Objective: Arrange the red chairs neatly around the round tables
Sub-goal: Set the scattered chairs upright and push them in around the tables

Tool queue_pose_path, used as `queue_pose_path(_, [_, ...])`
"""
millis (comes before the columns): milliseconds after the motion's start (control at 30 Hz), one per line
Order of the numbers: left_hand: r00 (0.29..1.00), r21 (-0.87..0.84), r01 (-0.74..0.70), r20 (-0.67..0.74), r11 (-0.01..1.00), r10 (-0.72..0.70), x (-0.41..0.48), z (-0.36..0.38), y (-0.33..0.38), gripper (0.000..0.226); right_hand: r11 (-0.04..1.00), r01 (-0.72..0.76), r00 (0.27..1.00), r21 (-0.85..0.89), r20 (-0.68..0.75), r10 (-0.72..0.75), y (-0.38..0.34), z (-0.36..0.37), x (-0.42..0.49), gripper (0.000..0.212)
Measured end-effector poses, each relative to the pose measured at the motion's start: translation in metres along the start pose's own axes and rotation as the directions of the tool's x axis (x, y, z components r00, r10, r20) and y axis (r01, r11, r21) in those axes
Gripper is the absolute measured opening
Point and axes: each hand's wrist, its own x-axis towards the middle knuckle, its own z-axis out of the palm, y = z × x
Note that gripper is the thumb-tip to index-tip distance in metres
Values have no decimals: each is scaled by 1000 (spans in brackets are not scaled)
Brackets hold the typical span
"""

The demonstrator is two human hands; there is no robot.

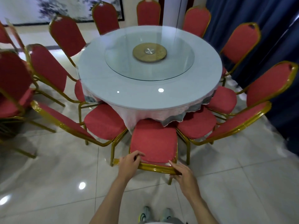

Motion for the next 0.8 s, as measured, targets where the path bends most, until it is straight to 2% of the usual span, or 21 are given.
queue_pose_path(100, [999, -150, 14, 50, 989, -6, 4, -13, 1, 30, 982, -81, 996, 168, 57, 72, -1, -7, 10, 67])
queue_pose_path(167, [997, -215, 32, 80, 976, -15, 5, -22, 0, 32, 988, -104, 992, 115, 80, 95, -4, -11, 17, 60])
queue_pose_path(300, [994, -220, 16, 111, 975, 9, 13, -33, -6, 30, 994, -105, 991, 44, 88, 101, -9, -13, 31, 57])
queue_pose_path(467, [985, -151, -20, 167, 988, 45, 12, -32, -10, 16, 992, -115, 987, 50, 116, 109, -14, -16, 31, 42])
queue_pose_path(567, [971, -25, -99, 214, 995, 102, 10, -30, -11, 39, 992, -112, 989, 65, 99, 105, -15, -16, 26, 42])
queue_pose_path(667, [944, 121, -213, 281, 970, 172, 10, -32, -12, 50, 992, -108, 991, 64, 84, 103, -15, -14, 24, 41])
queue_pose_path(800, [924, 132, -227, 343, 965, 170, 16, -38, -11, 56, 993, -111, 993, 36, 52, 109, -16, -13, 23, 37])
